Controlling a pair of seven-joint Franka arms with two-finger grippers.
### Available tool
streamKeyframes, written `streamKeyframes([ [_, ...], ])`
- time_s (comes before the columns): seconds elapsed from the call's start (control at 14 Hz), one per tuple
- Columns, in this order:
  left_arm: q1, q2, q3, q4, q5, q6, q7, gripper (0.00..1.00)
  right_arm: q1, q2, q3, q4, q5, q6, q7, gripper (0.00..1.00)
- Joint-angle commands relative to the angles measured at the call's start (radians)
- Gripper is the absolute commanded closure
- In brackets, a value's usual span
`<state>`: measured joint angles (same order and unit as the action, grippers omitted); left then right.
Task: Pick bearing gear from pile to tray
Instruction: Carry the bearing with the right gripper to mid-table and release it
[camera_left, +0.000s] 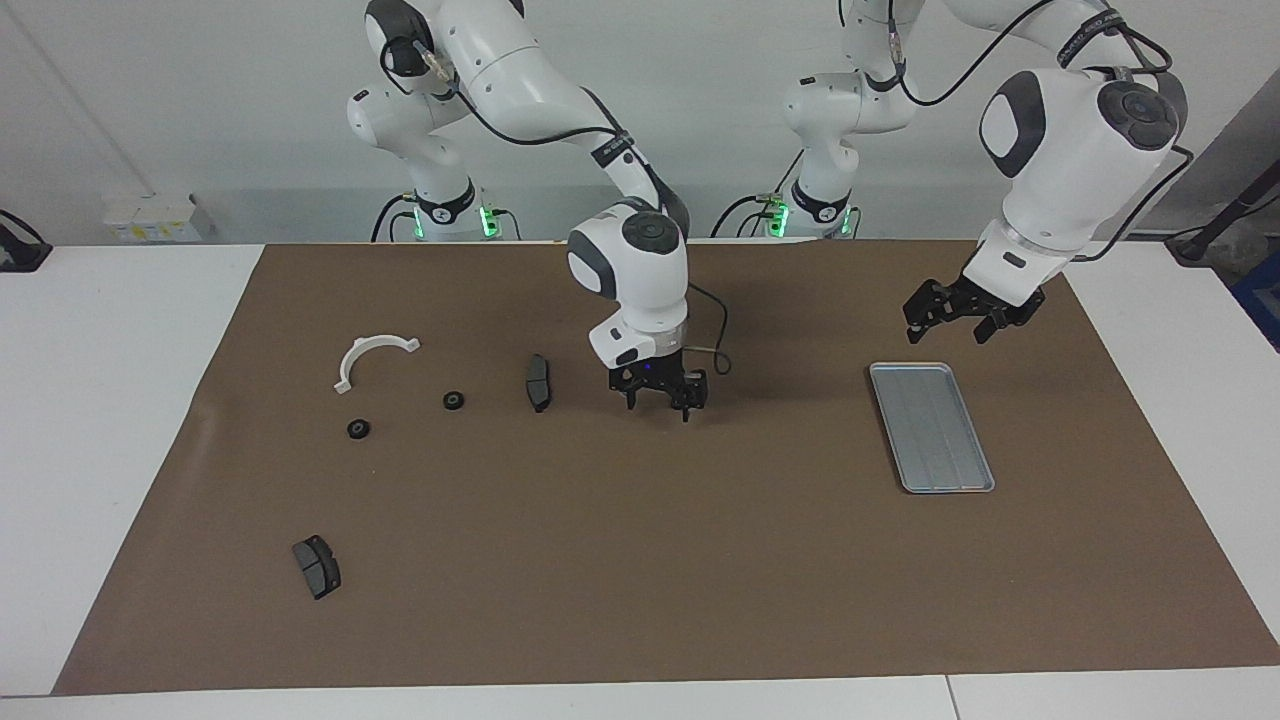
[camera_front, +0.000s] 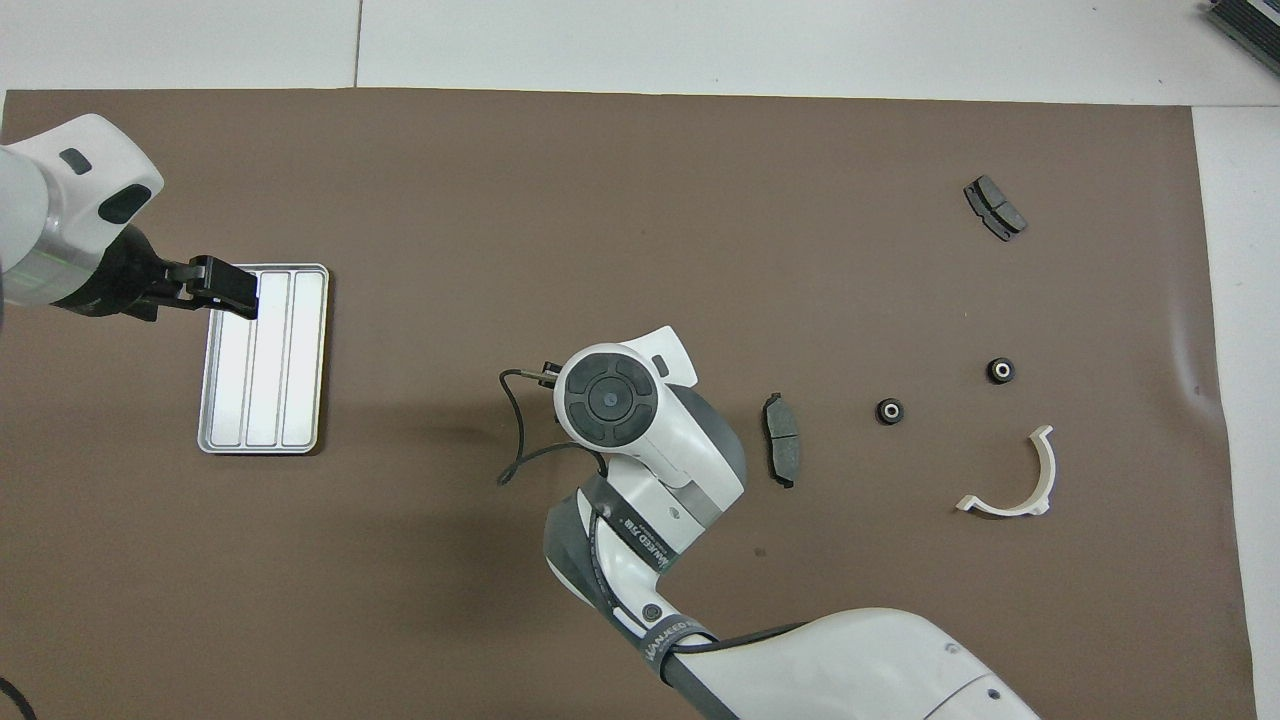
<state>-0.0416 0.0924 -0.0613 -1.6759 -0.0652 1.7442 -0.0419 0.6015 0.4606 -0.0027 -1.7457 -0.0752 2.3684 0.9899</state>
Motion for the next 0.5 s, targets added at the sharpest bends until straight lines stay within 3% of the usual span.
streamKeyframes([
  [0.0,-0.09,0.026,0.011,0.012,-0.01,0.049,-0.128,0.0,-0.098,-0.143,0.013,-0.174,-0.014,-0.001,-0.17,0.0],
  [0.43,-0.322,0.093,0.012,0.024,0.06,0.098,-0.433,0.0,-0.271,-0.301,0.015,-0.368,0.003,-0.028,-0.523,0.0],
])
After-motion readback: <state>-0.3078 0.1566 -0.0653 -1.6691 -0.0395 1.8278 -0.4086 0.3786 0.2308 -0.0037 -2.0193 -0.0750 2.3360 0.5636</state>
